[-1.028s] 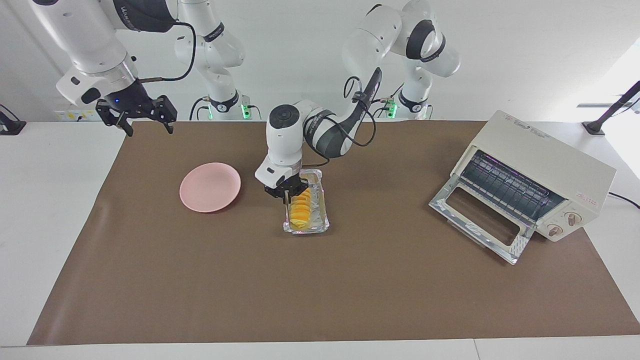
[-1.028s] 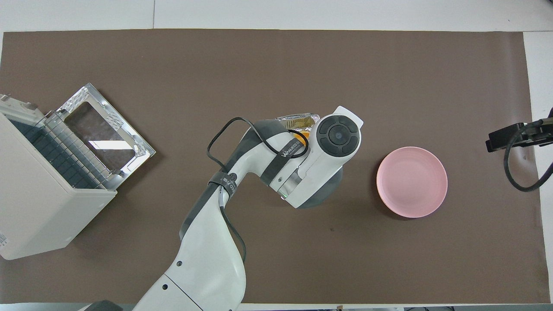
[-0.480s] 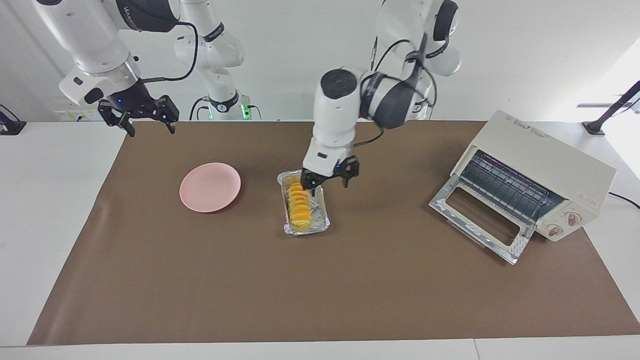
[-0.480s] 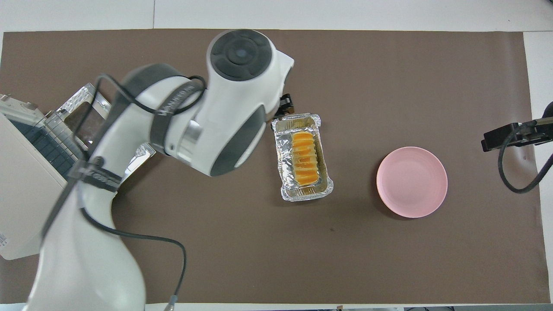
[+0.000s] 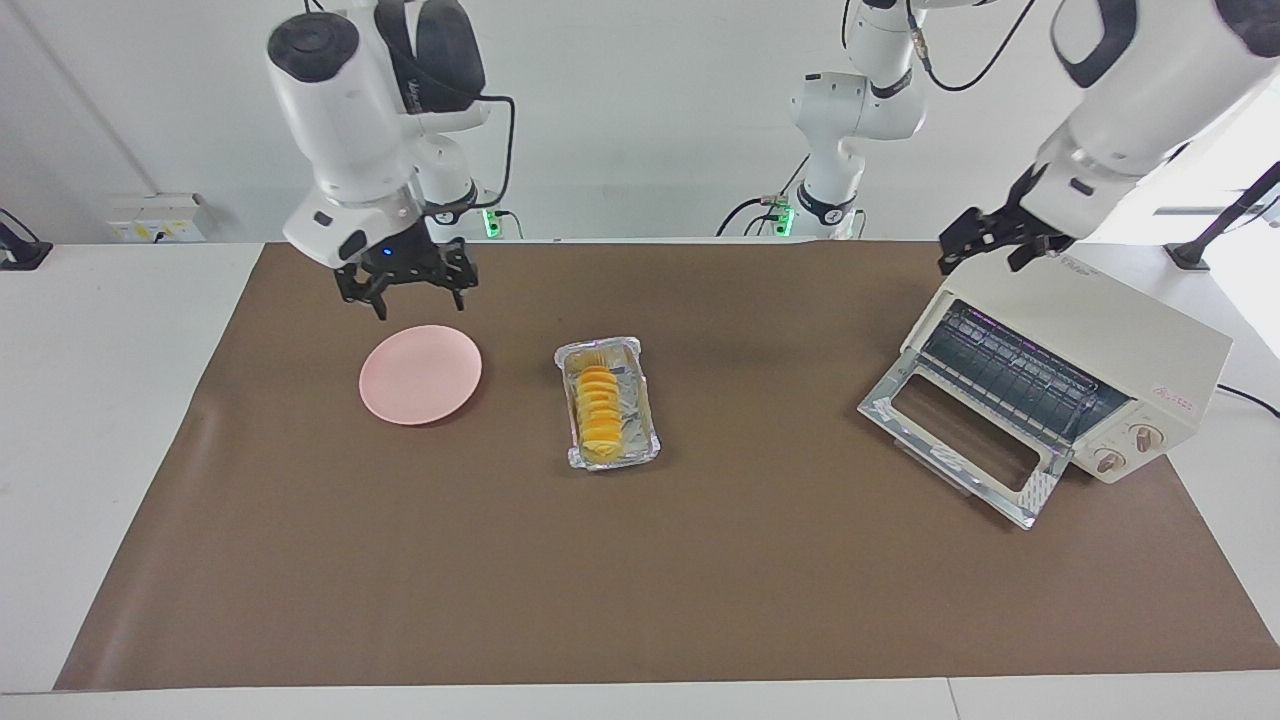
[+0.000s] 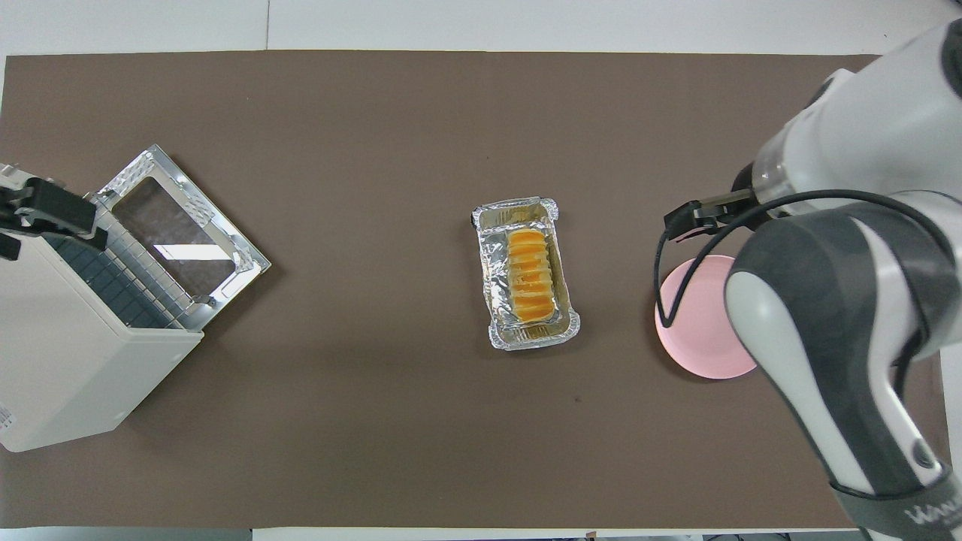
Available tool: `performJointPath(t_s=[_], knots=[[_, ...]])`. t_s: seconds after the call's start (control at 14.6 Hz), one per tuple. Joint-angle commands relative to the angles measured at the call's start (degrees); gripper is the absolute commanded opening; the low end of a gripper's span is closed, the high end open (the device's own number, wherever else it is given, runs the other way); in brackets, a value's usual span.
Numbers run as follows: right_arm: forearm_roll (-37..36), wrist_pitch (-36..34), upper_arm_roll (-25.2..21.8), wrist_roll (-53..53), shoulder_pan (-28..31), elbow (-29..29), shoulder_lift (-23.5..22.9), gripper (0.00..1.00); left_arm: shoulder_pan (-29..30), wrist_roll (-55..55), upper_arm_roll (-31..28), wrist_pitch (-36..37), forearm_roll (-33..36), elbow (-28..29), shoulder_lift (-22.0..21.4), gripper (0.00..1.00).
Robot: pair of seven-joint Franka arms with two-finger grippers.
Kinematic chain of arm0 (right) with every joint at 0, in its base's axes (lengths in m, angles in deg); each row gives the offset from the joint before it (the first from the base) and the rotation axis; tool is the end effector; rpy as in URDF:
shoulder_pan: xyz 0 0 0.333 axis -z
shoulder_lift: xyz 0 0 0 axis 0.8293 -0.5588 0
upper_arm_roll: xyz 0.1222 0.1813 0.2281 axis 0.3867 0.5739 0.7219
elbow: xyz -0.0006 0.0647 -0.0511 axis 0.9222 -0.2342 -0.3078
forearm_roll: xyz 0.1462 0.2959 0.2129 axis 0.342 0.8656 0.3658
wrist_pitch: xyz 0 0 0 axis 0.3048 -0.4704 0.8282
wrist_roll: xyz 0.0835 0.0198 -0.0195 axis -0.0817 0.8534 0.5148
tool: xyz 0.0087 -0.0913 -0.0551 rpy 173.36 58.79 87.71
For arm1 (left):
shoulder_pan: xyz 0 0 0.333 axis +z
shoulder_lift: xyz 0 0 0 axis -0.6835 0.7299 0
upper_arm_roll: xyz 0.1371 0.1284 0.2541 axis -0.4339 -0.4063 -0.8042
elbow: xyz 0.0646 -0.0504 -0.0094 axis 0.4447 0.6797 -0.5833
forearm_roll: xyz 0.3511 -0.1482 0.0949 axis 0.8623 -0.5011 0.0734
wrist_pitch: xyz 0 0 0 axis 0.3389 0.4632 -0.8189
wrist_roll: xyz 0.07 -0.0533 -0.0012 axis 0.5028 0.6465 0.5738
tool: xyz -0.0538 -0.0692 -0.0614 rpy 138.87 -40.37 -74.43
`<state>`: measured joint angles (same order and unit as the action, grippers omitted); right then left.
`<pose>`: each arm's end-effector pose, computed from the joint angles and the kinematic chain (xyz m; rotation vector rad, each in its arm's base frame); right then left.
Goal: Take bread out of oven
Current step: 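Withdraw the left gripper while the right gripper reaches the foil tray, then grasp the edge of the foil tray with the right gripper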
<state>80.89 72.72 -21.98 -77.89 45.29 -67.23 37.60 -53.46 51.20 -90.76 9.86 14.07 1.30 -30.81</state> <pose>0.5741 0.1514 0.5427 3.1147 0.2305 -0.0351 0.5487 -0.0044 0.6417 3.0475 -0.0432 -0.3212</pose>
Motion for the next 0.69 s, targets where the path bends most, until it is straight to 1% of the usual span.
performJointPath(t_s=[0.0, 0.07, 0.21, 0.27, 0.34, 0.41, 0.48, 0.62], knots=[[-0.31, 5.79, -0.21, -6.45, -4.46, 1.68, -6.97, 1.0, 1.73, -8.4, 1.21, 4.26, 4.52, 3.53, -4.42, 1.0], [-0.31, 8.34, -0.21, -7.69, -5.26, 1.34, -8.3, 1.0, 0.95, -8.51, 1.21, 4.0, 5.41, 4.49, -4.95, 1.0], [-0.22, 9.51, -0.13, -8.93, -6.48, 1.51, -10.67, 1.0, -0.64, -8.51, 1.38, 2.17, 6.29, 6.95, -5.92, 1.0], [-0.3, 10.55, -0.21, -9.97, -8.84, 1.68, -13.03, 1.0, -0.21, -8.68, 1.82, 0.16, 6.3, 9.4, -7.14, 1.0], [-0.91, 13.61, -0.3, -12.59, -10.87, 1.69, -15.93, 1.0, 0.49, -8.86, 2.17, -3.17, 6.3, 13.77, -9.33, 1.0], [-2.4, 15.73, -0.3, -14.19, -11.76, 1.08, -17.7, 1.0, 0.76, -8.6, 3.57, -5.9, 6.3, 15.65, -9.87, 1.0], [-2.59, 16.44, -0.21, -14.12, -11.77, 0.72, -18.24, 1.0, 1.55, -8.42, 4.1, -6.97, 6.3, 16.53, -10.23, 1.0], [-2.5, 18.2, -0.21, -13.85, -11.33, -0.16, -18.59, 1.0, 1.82, -8.51, 4.46, -7.51, 6.3, 16.28, -10.14, 1.0]])
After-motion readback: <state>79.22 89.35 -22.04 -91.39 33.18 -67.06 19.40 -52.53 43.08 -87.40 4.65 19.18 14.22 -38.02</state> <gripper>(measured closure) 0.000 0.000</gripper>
